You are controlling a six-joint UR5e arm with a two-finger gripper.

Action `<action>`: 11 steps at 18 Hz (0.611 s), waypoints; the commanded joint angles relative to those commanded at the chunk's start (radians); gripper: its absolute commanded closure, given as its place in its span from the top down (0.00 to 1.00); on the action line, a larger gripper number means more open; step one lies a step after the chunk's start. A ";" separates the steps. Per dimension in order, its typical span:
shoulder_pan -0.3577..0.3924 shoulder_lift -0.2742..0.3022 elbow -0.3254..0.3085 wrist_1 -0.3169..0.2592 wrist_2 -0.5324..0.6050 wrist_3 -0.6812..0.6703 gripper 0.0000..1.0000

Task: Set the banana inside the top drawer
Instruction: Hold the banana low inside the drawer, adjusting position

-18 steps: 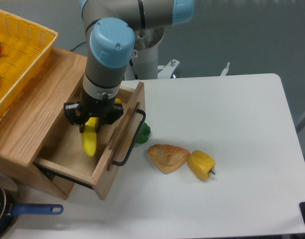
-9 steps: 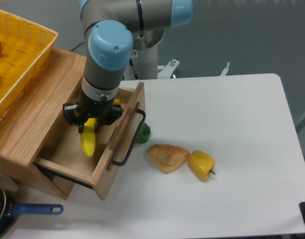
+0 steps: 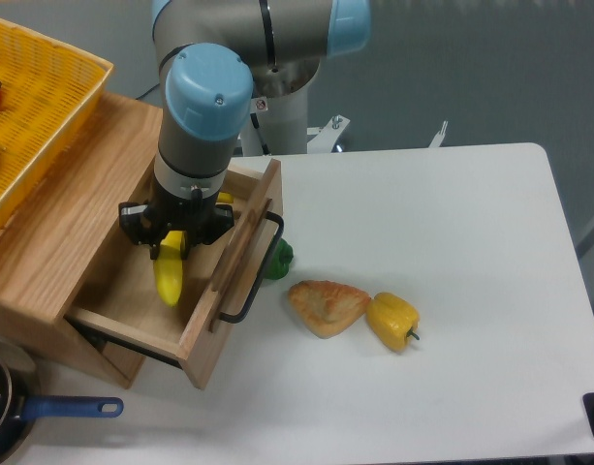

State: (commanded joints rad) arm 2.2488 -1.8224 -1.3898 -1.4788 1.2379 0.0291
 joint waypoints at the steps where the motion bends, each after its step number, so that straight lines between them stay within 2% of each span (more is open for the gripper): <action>1: 0.000 0.000 0.000 0.000 0.002 0.000 0.15; 5: 0.000 0.002 0.000 0.002 0.000 0.003 0.19; 11: 0.000 0.002 0.000 0.011 0.000 0.005 0.32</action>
State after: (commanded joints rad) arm 2.2488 -1.8208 -1.3898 -1.4680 1.2379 0.0337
